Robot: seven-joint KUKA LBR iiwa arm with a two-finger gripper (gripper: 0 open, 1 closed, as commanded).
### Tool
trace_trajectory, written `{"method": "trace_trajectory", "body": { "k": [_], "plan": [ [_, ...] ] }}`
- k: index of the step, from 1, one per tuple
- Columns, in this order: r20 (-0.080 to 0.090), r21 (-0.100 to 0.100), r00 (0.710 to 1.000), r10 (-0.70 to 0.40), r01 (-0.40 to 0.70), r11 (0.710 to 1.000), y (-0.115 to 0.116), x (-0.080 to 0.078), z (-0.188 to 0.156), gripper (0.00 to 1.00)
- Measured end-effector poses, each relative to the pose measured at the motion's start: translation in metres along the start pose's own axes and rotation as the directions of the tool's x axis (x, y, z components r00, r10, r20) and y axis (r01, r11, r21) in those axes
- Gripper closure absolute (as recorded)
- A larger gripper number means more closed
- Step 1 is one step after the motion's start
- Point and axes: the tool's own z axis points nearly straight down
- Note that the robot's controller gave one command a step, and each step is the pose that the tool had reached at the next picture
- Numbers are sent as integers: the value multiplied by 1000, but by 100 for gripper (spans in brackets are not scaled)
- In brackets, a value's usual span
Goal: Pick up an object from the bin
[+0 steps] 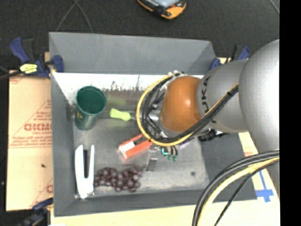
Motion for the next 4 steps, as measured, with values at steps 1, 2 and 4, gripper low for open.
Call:
{"method": "trace_trajectory", "body": {
  "k": [1, 2, 4],
  "plan": [
    [0, 0, 1000, 1, -1, 1000, 0, 0, 0, 0],
    [8, -2, 1000, 1, -1, 1000, 1, -3, -3, 100],
    [1, -1, 1000, -4, 4, 1000, 3, -3, -97, 100]
  ]
}}
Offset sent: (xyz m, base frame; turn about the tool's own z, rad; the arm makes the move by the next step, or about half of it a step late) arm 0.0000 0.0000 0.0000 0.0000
